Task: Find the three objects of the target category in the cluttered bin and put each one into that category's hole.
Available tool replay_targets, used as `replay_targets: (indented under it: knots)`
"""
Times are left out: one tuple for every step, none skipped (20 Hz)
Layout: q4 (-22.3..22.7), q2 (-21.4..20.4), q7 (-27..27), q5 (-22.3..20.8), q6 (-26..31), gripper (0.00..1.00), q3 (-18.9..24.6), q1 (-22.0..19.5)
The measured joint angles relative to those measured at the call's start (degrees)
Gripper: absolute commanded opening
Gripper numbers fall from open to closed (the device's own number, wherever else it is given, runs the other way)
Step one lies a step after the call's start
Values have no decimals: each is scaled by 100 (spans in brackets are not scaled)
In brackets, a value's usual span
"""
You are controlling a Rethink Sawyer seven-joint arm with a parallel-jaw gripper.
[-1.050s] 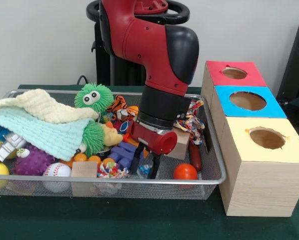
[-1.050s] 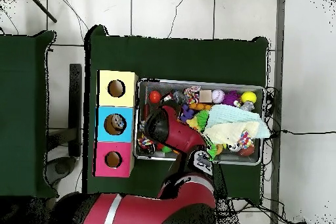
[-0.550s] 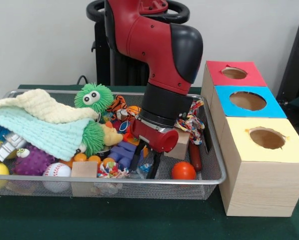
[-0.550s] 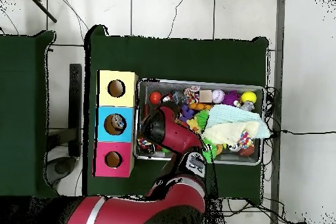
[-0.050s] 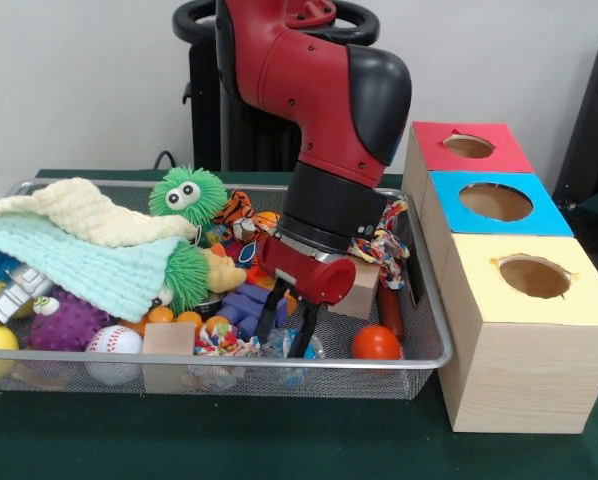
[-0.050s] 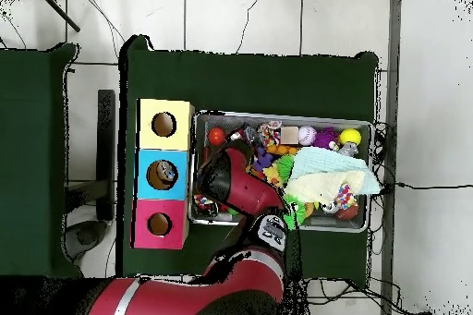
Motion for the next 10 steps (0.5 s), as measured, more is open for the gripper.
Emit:
replay_targets:
  knots:
    - [1,0,0,-1,-68,100,0,-11]
    - [2,0,0,-2,-137,100,0,-22]
    - [4,0,0,-3,-205,100,-1,-33]
    - [10,-1,0,-3,-215,100,2,-39]
    - [25,-1,0,0,-226,100,0,-52]
    - [30,2,0,1,-228,100,0,-62]
    - [32,2,0,1,-228,100,0,-68]
    - [34,2,0,1,-228,100,0,-74]
    - [35,3,0,1,-228,100,0,-80]
    - [35,3,0,1,-228,100,0,-86]
